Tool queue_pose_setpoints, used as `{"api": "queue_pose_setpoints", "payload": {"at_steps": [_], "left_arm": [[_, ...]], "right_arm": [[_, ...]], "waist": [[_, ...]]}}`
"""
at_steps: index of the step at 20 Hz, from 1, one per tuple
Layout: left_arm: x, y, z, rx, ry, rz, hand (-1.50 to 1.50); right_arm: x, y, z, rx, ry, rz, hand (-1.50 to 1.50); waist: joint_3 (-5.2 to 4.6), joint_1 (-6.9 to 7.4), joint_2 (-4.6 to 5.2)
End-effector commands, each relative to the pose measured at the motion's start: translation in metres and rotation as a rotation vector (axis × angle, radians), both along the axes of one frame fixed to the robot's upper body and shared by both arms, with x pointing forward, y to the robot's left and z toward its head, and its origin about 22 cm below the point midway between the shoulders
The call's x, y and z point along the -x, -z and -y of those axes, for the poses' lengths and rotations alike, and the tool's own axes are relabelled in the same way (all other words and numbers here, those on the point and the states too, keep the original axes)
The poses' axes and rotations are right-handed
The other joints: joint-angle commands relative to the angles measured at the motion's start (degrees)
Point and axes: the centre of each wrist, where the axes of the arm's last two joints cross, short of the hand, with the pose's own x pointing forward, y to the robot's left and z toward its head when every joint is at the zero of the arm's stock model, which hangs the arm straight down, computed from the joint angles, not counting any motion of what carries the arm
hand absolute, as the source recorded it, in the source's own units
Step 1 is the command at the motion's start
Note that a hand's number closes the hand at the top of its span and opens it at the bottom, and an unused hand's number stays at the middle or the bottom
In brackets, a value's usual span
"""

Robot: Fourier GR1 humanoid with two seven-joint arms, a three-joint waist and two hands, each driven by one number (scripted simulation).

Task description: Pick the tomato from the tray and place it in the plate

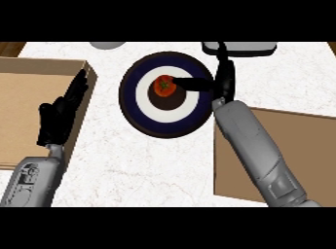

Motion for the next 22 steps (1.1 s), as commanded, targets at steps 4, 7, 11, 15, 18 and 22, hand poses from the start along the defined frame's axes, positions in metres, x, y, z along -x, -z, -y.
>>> {"api": "queue_pose_setpoints", "payload": {"at_steps": [4,7,11,15,18,22], "left_arm": [[0.001,0.006,-0.008,0.003,-0.03,0.001,0.0],[0.013,0.002,-0.005,0.002,-0.024,-0.004,0.0],[0.004,-0.014,-0.005,0.006,-0.03,-0.008,0.0],[0.021,-0.006,-0.027,-0.012,-0.007,-0.016,0.0],[0.005,-0.004,0.002,0.0,-0.028,0.013,0.0],[0.022,0.008,0.007,-0.001,-0.015,-0.006,0.0]], "right_arm": [[0.022,0.021,0.081,-0.104,0.098,0.044,-1.5],[0.043,0.029,0.128,-0.092,0.086,0.01,-1.5],[0.074,0.034,0.165,-0.078,0.042,0.006,-1.5],[0.082,0.063,0.181,-0.084,0.05,-0.002,-1.5],[0.076,0.048,0.204,-0.101,0.071,0.024,-1.5],[0.085,0.069,0.197,-0.094,0.067,0.01,-1.5]], "waist": [[-0.02,-1.59,-0.24],[-0.02,-1.63,-0.42],[-0.03,-1.55,-0.41],[-0.02,-0.89,-0.2],[-0.03,-1.03,-0.17],[-0.03,-0.9,-0.19]]}}
